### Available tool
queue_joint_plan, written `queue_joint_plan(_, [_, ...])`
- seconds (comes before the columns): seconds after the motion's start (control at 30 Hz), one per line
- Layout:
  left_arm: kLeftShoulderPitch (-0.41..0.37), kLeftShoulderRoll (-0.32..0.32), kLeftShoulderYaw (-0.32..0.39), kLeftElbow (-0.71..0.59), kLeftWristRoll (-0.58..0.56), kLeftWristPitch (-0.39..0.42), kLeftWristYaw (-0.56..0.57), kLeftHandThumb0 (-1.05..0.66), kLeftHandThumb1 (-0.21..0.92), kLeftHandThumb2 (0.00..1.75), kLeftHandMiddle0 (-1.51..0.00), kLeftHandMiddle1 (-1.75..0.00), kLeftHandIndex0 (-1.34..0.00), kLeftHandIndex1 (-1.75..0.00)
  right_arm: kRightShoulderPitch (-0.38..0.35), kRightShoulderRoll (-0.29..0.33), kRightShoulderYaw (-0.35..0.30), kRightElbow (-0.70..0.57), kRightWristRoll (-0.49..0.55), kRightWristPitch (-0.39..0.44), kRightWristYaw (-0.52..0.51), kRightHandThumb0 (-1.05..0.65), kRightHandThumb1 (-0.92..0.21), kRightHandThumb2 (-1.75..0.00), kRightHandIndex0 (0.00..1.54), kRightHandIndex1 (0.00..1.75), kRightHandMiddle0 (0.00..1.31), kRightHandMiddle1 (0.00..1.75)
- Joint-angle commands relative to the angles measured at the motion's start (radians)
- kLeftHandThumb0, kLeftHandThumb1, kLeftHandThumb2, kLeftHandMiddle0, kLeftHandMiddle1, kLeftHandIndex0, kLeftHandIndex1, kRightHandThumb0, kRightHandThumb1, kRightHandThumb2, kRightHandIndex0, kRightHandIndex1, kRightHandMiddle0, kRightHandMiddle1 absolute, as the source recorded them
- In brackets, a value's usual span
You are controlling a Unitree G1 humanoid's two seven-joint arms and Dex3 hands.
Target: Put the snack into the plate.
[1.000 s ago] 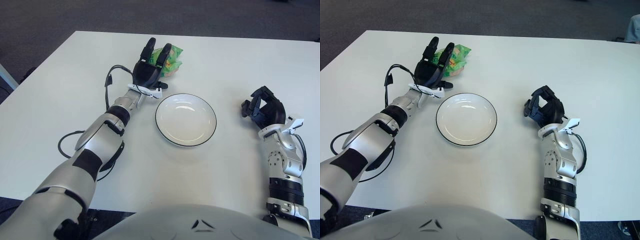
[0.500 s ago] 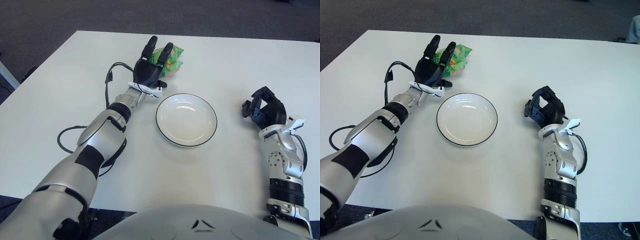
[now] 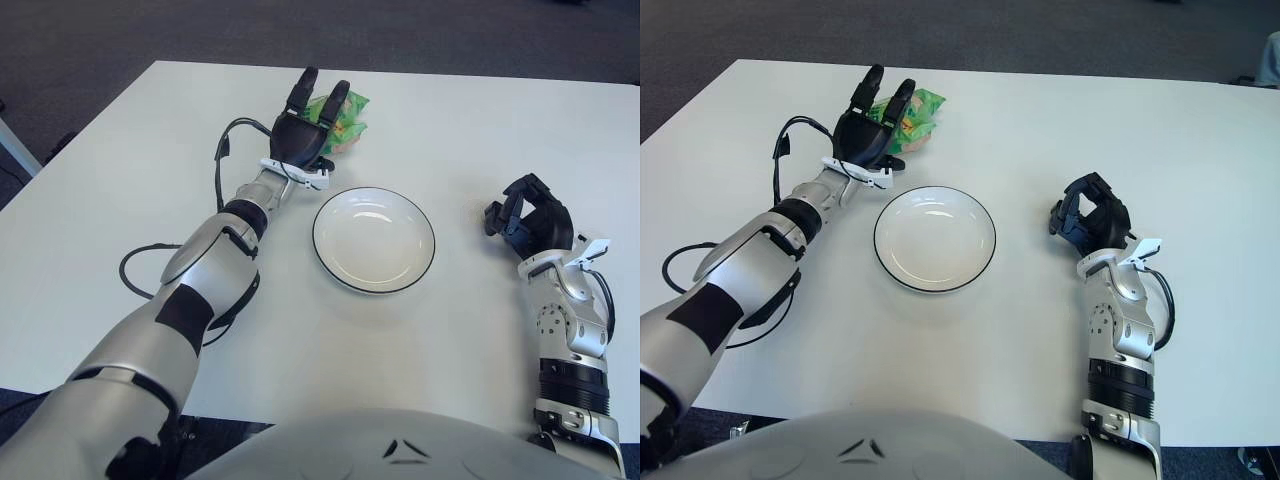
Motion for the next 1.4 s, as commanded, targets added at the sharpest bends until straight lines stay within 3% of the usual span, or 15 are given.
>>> queue_joint_plan(0.0, [-0.03, -0.006, -0.006, 0.013, -0.007, 0.017, -0.035, -0.86, 0.8, 0.0, 0.0, 0.0, 0.0, 0.0, 0.071, 0.061, 0.017, 0.035, 0.006, 0.038, -0.009, -0.48, -0.35, -1.28, 1.18, 1.75, 0.59, 1.75])
queue_joint_plan(0.77, [-0.046, -0.024, 0.038, 0.023, -0.087, 0.031, -0.239, -0.77, 0.8, 0.01, 0.0, 0.0, -0.04, -0.05, 0.107, 0.064, 0.029, -0.002, 0.009, 0.035, 0.001, -0.48, -0.34, -1.29, 1.19, 1.75, 0.6, 1.75])
queue_joint_plan(1.13, [-0.05, -0.028, 0.066, 0.034, -0.131, 0.068, -0.358, -0.76, 0.84, 0.05, -0.08, -0.03, 0.0, -0.24, 0.127, 0.066, 0.037, -0.02, 0.013, 0.035, 0.011, -0.48, -0.34, -1.29, 1.2, 1.75, 0.6, 1.75])
queue_joint_plan(1.27, [-0.047, -0.028, 0.076, 0.035, -0.142, 0.075, -0.382, -0.7, 0.83, 0.07, -0.22, -0.19, 0.0, -0.38, 0.13, 0.066, 0.04, -0.024, 0.011, 0.034, 0.011, -0.48, -0.34, -1.29, 1.2, 1.75, 0.6, 1.75])
queue_joint_plan(1.37, [-0.042, -0.024, 0.076, 0.037, -0.142, 0.078, -0.385, -0.65, 0.73, 0.27, -0.18, -0.69, 0.0, -0.58, 0.136, 0.067, 0.042, -0.029, 0.012, 0.037, 0.009, -0.48, -0.34, -1.29, 1.19, 1.75, 0.6, 1.75])
